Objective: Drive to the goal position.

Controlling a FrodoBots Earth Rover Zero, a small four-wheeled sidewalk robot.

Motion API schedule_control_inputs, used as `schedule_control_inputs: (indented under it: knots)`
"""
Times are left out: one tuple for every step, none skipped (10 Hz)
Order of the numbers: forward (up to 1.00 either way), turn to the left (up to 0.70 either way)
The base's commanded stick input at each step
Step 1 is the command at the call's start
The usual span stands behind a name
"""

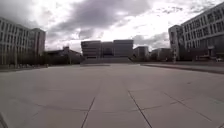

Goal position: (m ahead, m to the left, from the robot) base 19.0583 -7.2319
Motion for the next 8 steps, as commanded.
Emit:
schedule_control_inputs:
  knots:
    - [0.5, 0.01]
    - [0.5, 0.01]
    - [0.5, 0.01]
    - [0.5, 0.01]
    - [0.5, 0.01]
    - [0.5, 0.01]
    - [0.5, 0.01]
    - [0.5, 0.01]
